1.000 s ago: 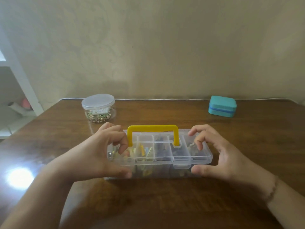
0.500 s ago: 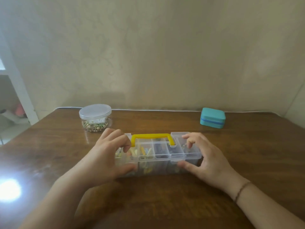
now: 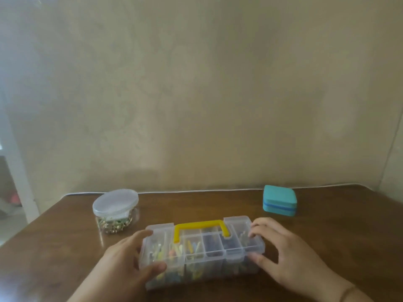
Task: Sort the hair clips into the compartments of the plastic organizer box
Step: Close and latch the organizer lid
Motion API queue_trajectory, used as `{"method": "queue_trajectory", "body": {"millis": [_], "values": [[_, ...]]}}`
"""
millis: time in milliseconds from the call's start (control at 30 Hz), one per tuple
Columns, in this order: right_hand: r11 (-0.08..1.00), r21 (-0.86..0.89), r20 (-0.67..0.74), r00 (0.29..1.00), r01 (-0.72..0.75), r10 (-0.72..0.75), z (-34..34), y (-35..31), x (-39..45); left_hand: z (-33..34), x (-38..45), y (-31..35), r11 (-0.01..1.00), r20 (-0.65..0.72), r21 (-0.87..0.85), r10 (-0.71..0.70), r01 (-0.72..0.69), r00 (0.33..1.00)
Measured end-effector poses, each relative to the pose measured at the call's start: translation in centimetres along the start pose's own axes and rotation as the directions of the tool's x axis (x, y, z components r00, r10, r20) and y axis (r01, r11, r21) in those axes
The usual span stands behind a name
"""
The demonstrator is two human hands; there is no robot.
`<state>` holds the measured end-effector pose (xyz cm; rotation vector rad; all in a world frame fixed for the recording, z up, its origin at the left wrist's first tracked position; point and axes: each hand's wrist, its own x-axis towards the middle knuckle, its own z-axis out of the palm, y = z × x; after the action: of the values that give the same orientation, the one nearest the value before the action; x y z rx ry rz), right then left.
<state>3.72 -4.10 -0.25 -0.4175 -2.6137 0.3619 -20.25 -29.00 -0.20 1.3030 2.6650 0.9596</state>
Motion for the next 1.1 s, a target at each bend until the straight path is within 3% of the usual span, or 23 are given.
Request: {"method": "queue_trajectory", "body": {"millis": [133,233,633,733,833,967,1033,1100], "values": [[0.993,-0.047,0.001,0.994,-0.106,0.106,0.8,2.5,5.3,2.8,5.5,0.8,0.999,-0.096,0.021,-0.024,0.026,0.995],[0.983,-0.012,-0.042,0.982,-0.186,0.185,2.9,4.5,9.4,5.0,9.9,0.6,0.996,-0.189,-0.059,-0.070,0.059,0.979],[0.934,-0.053,-0.216,0.917,-0.353,0.334,7.1,9.6,19.1,9.4,22.7,-1.1,0.944,-0.158,-0.277,-0.229,0.180,0.960],[0.919,-0.129,-0.261,0.907,-0.372,0.331,7.5,9.7,18.8,9.5,23.1,-1.4,0.965,-0.156,-0.191,-0.213,0.182,0.964],[0.916,-0.155,-0.222,0.916,-0.371,0.333,7.6,9.8,18.9,9.1,21.3,-1.0,0.990,-0.158,0.082,-0.101,0.115,0.982],[0.933,-0.146,-0.066,0.945,-0.328,0.321,6.8,9.9,18.7,6.3,17.4,-3.1,0.817,-0.328,0.567,0.108,0.104,0.939],[0.941,-0.191,-0.185,0.952,-0.279,0.244,6.6,9.7,17.6,4.1,15.6,-5.5,0.765,-0.388,0.612,0.066,0.203,0.919],[0.941,-0.270,-0.318,0.941,-0.203,0.112,6.5,9.4,16.2,2.3,13.9,-7.6,0.775,-0.457,0.550,-0.032,0.311,0.889]]}}
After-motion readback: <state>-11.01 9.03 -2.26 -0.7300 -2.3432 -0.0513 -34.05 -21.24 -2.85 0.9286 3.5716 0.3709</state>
